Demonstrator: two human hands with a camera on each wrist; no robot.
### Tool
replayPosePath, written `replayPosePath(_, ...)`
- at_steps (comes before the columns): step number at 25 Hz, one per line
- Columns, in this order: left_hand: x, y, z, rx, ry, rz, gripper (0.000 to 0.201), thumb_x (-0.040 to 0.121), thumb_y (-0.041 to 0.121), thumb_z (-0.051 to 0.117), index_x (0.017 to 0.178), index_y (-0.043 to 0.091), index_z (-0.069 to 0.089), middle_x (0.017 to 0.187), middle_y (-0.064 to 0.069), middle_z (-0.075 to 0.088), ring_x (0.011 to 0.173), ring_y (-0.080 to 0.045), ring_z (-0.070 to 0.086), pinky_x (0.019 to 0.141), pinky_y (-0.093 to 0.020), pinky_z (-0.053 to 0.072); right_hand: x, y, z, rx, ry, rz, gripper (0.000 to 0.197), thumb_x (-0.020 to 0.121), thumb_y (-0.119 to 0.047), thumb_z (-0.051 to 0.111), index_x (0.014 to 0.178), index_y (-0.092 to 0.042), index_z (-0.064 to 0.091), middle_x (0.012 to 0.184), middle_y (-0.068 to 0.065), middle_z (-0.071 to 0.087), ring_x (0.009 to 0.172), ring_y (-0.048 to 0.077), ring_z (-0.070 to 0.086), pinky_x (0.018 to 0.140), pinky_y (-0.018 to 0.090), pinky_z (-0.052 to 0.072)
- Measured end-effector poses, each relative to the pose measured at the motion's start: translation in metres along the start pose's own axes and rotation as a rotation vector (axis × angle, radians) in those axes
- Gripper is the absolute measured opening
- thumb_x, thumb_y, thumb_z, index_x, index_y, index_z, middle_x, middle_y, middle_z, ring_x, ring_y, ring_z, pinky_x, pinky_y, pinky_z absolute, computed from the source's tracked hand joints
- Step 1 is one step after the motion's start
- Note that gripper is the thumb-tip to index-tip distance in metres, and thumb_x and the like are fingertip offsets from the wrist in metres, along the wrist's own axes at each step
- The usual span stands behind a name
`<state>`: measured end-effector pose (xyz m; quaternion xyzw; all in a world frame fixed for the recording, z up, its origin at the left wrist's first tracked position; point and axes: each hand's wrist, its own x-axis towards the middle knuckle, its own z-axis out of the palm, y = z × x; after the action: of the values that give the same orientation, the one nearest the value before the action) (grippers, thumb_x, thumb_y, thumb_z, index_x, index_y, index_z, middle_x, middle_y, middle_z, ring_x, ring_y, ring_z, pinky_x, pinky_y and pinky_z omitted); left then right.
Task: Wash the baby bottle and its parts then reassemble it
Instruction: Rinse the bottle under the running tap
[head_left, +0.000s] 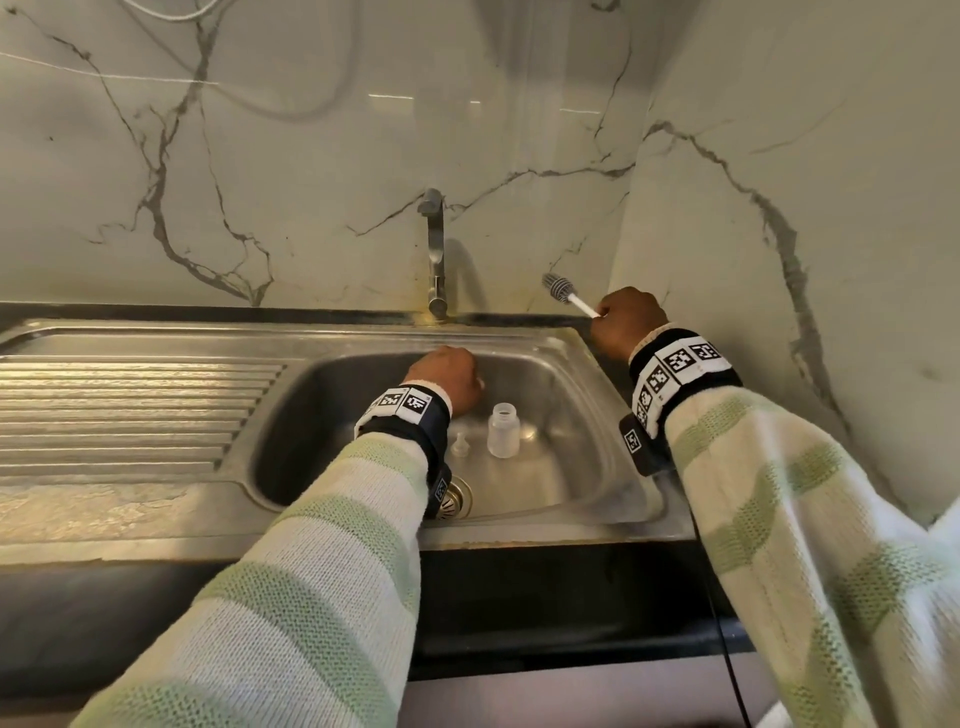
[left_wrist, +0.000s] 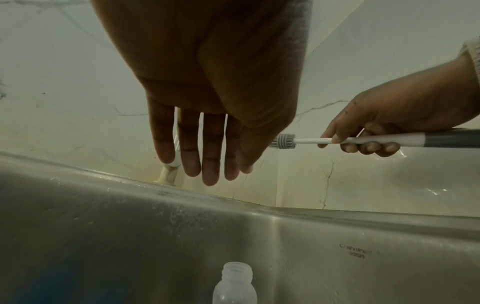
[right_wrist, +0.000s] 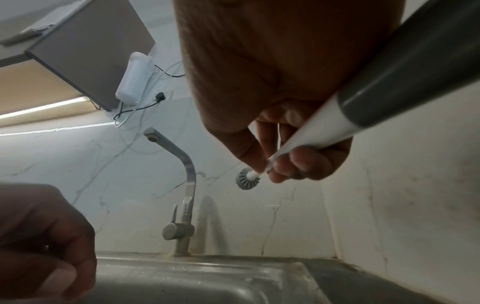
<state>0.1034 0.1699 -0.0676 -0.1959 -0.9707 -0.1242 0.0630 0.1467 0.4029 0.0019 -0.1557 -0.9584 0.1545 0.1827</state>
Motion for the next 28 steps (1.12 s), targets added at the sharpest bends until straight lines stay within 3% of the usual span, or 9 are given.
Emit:
replayPosePath(6,0.001,-0.002,0.004,-0.027,-0.018,0.005,0.030,0.094,0.034,0.054,0.109,0.013,0.069,0.112,-0.013,0.067,0.100,-0.033,0.064,0.086,-0.039,0.051,-0.001,0.020,0.003,-0.106,-0.097,0.004,0.025,0.089,-0.024,0.060,0.106,-0.009,0.072,0.107,0.015,0.068,0.094,0.035,0.063,0.073,0.028,0.045)
replayPosePath(8,0.002,-0.004,0.004,-0.039,-0.015,0.008,0.029,0.093,0.033,0.054,0.109,0.013,0.069,0.112,-0.014,0.066,0.098,-0.033,0.064,0.084,-0.037,0.051,-0.002,0.018,0.000,-0.128,-0.130,0.009,0.036,0.088,-0.037,0.057,0.107,-0.011,0.072,0.106,0.015,0.068,0.097,0.036,0.063,0.077,0.031,0.048)
replayPosePath(10,0.004,-0.006,0.005,-0.041,-0.020,0.005,0.029,0.093,0.033,0.054,0.108,0.013,0.069,0.111,-0.014,0.066,0.097,-0.033,0.064,0.081,-0.036,0.050,0.003,0.019,0.002,-0.144,-0.171,0.031,0.056,0.077,-0.054,0.046,0.104,-0.012,0.072,0.104,0.014,0.068,0.096,0.037,0.063,0.080,0.033,0.048)
replayPosePath(14,0.008,-0.012,0.008,-0.053,-0.041,-0.002,0.027,0.092,0.034,0.054,0.102,0.014,0.070,0.108,-0.012,0.068,0.092,-0.031,0.064,0.083,-0.038,0.052,0.040,0.049,0.019,-0.261,-0.204,0.063,0.051,0.074,-0.045,0.048,0.111,-0.017,0.070,0.106,0.011,0.070,0.092,0.034,0.067,0.088,0.039,0.054)
replayPosePath(18,0.010,-0.014,0.012,-0.066,-0.051,-0.010,0.025,0.092,0.032,0.054,0.097,0.013,0.070,0.103,-0.011,0.068,0.088,-0.031,0.064,0.078,-0.035,0.051,0.014,0.045,0.002,-0.362,-0.223,0.086,0.042,0.090,-0.042,0.054,0.110,-0.006,0.066,0.106,0.014,0.069,0.097,0.034,0.066,0.089,0.040,0.053)
replayPosePath(20,0.010,-0.013,0.011,-0.076,-0.056,-0.014,0.022,0.092,0.032,0.055,0.095,0.015,0.069,0.104,-0.011,0.068,0.091,-0.032,0.064,0.078,-0.034,0.050,0.003,0.045,-0.002,-0.432,-0.203,0.112,0.048,0.093,-0.048,0.050,0.110,-0.006,0.065,0.103,0.016,0.068,0.096,0.034,0.065,0.089,0.040,0.052)
replayPosePath(23,0.009,-0.014,0.011,-0.081,-0.061,-0.016,0.017,0.092,0.031,0.056,0.088,0.016,0.064,0.103,-0.012,0.066,0.090,-0.032,0.064,0.076,-0.033,0.048,-0.007,0.048,-0.005,-0.549,-0.241,0.102,0.042,0.097,-0.040,0.051,0.120,-0.006,0.062,0.113,0.015,0.067,0.103,0.031,0.064,0.081,0.032,0.048)
replayPosePath(28,0.010,-0.015,0.014,-0.099,-0.066,-0.025,0.020,0.091,0.031,0.057,0.094,0.014,0.067,0.099,-0.010,0.064,0.085,-0.030,0.062,0.074,-0.032,0.048,-0.012,0.053,-0.005,-0.717,-0.259,-0.005,0.048,0.098,-0.030,0.053,0.141,-0.010,0.046,0.137,0.010,0.056,0.123,0.027,0.056,0.096,0.032,0.045)
